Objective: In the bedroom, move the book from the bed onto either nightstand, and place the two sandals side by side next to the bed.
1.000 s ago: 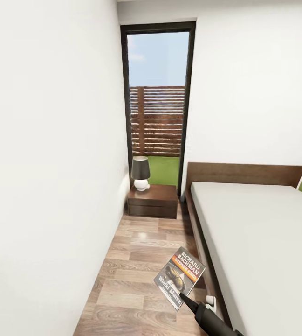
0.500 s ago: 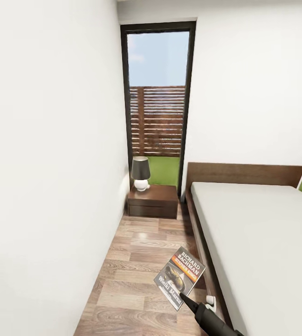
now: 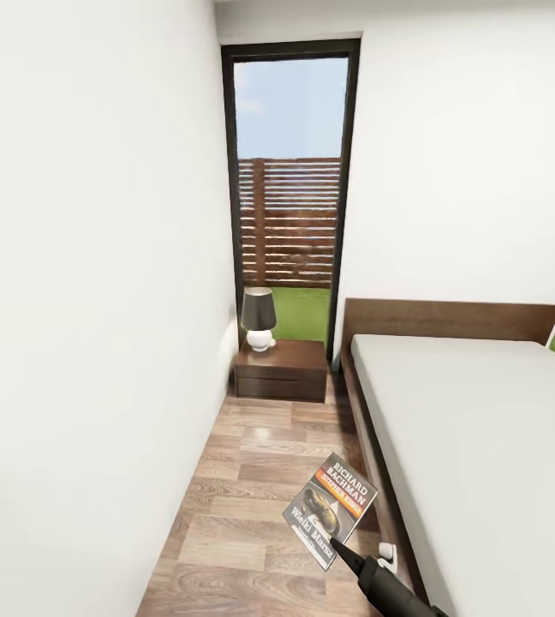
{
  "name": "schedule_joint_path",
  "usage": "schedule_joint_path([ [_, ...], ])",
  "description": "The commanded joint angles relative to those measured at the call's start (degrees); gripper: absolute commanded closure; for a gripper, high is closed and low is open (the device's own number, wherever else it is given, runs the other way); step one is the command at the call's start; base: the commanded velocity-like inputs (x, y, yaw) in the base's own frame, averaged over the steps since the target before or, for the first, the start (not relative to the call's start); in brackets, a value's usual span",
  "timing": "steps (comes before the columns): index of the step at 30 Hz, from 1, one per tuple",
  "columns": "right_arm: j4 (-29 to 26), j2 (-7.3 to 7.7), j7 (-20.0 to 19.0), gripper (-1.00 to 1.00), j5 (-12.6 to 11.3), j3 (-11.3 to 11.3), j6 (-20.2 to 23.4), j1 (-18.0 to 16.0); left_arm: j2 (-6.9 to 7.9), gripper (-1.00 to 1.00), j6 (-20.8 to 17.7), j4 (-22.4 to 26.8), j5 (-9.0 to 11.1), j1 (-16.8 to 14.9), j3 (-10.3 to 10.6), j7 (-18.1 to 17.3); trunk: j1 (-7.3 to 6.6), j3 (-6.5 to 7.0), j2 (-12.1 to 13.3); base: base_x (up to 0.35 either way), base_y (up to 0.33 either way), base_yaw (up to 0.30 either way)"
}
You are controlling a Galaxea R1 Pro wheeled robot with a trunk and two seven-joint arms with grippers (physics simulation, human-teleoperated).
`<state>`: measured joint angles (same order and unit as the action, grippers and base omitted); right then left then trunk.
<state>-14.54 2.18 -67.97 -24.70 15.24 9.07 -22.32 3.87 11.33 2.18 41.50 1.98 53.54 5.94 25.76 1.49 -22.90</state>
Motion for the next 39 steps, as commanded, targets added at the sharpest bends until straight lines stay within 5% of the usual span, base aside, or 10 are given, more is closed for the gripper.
schedule_joint_path([
  [1,0.1,0.02,-0.1,1.00,-0.5,-0.1,0.6,0.0,0.02,-1.00,0.0,0.2,0.2,0.0,0.5,0.4,0.02,0.00,0.0,0.079,0.035,0.000],
  [17,0.1,0.02,-0.1,1.00,-0.5,-0.1,0.6,0.0,-0.05,-1.00,0.0,0.2,-3.2,0.0,0.4,0.5,0.02,0.00,0.0,0.043,0.017,-0.136],
  [39,0.1,0.02,-0.1,1.00,-0.5,-0.1,0.6,0.0,-0.09,-1.00,0.0,0.2,-3.9,0.0,0.4,0.9,0.02,0.00,0.0,0.084,0.038,-0.050],
])
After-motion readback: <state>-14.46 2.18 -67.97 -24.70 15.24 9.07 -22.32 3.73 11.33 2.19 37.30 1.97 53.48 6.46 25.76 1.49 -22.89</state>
